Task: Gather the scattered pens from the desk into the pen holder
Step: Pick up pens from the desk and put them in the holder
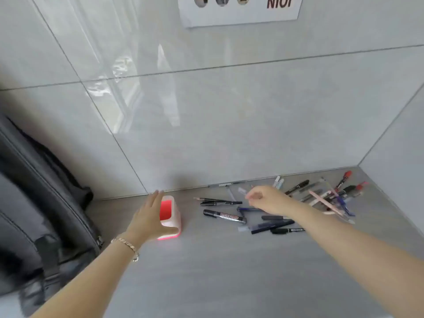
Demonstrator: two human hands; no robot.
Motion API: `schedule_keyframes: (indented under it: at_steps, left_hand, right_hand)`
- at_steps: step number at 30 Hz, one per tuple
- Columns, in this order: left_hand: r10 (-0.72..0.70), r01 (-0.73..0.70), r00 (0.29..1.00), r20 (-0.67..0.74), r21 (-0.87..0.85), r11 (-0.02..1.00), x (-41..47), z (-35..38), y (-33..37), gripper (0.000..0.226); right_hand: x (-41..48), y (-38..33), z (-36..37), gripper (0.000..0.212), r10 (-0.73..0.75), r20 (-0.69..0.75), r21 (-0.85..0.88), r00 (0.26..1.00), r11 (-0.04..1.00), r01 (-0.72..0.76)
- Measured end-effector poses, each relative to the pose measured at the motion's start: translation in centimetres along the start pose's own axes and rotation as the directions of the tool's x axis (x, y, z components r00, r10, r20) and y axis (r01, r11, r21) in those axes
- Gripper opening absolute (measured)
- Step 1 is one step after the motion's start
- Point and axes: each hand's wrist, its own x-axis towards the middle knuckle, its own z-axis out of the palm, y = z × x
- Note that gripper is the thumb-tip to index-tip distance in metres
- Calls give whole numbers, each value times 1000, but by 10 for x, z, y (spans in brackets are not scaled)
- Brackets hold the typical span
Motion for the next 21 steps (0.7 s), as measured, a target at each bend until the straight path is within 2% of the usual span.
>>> schedule_keyframes:
  at_steps: [5,11,15,18,21]
  left_hand:
    - [-52,49,993,102,30,998,25,-5,-20,107]
    - [-38,41,999,35,-101,994,19,7,-1,99]
    - [-13,10,1000,-16,-216,976,-10,30,39,101]
    - [38,-45,999,-30,-293,955,-27,51,67,102]
    - [63,-70,997,-33,-352,934,-39,67,91,102]
  right_hand:
    - [4,30,18,21,116,-5,-92,993,989,-116]
    - [-2,73,16,22,143,-50,-144,988,978,-149]
    - [-6,106,9,36,93,-74,-444,993,889,-116]
    - [-7,124,11,38,74,11,-637,997,769,-50]
    - [-7,131,18,40,-60,10,-685,998,727,51]
